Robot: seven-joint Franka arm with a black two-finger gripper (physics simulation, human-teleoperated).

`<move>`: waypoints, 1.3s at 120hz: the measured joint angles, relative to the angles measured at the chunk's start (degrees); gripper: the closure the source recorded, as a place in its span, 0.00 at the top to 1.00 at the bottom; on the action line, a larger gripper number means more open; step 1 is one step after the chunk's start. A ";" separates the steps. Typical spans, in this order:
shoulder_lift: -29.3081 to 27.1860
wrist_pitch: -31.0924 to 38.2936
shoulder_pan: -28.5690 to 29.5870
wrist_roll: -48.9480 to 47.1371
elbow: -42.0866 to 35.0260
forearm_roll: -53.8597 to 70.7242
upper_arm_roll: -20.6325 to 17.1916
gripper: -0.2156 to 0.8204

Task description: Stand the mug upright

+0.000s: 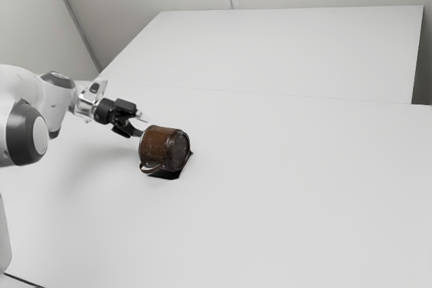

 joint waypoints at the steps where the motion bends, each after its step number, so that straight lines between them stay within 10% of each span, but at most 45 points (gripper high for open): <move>1: 0.01 -0.03 0.00 0.11 -0.09 -0.08 -0.01 0.79; 111: -3.35 -4.76 0.00 6.25 -6.22 -4.16 -2.90 0.78; 156: -3.80 -5.24 0.00 7.19 -8.95 -7.17 -2.93 0.16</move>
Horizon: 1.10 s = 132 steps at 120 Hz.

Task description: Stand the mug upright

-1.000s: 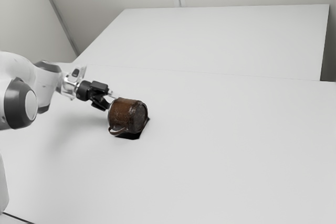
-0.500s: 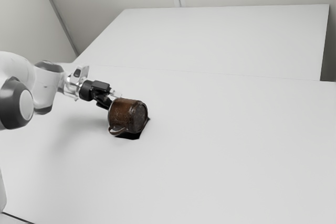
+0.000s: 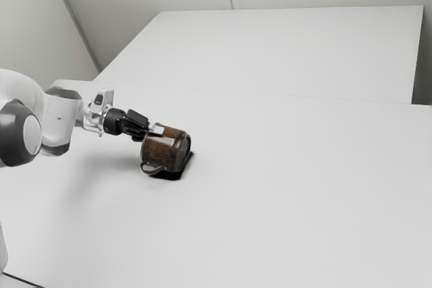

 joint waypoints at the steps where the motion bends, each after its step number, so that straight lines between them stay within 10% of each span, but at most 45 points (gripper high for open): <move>1: -0.01 0.00 0.00 0.01 -0.02 -0.05 0.00 0.15; 57: -4.65 4.02 -0.96 -0.43 -0.95 1.05 0.05 0.05; 132: -22.28 48.34 -21.64 -37.82 -16.17 41.10 1.63 0.04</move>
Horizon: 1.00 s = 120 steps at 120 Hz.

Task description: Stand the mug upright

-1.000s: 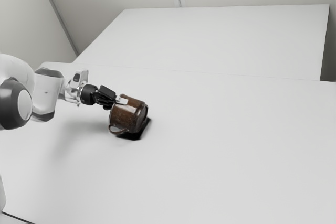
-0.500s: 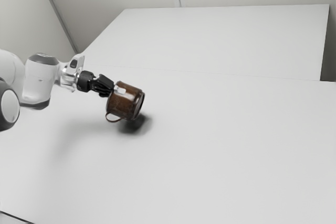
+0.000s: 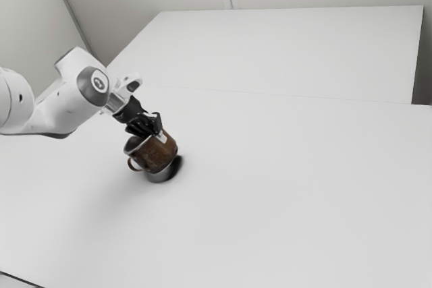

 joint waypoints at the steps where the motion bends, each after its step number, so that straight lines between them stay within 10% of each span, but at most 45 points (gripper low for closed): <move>1: 0.00 0.24 -0.14 -0.57 -0.04 0.36 0.03 0.04; 120: -0.32 -1.51 -8.45 -56.68 -2.30 30.01 0.22 0.04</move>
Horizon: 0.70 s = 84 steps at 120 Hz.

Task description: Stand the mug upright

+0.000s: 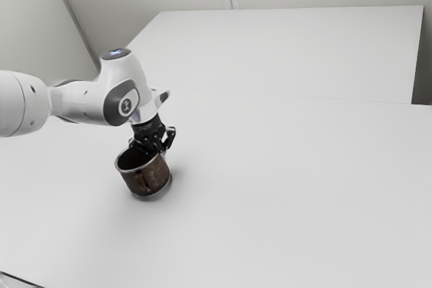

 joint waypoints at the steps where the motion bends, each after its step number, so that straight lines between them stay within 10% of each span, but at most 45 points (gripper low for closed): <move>1: 0.02 -0.05 -0.03 -0.33 0.00 0.04 0.00 0.04; 36: 1.59 -0.83 -1.31 -9.69 0.05 0.65 0.00 0.04; 61: 2.22 -1.00 -1.79 -13.46 0.93 0.43 0.02 0.46; 84: 1.70 -2.59 -1.69 -15.96 1.46 0.08 0.85 0.66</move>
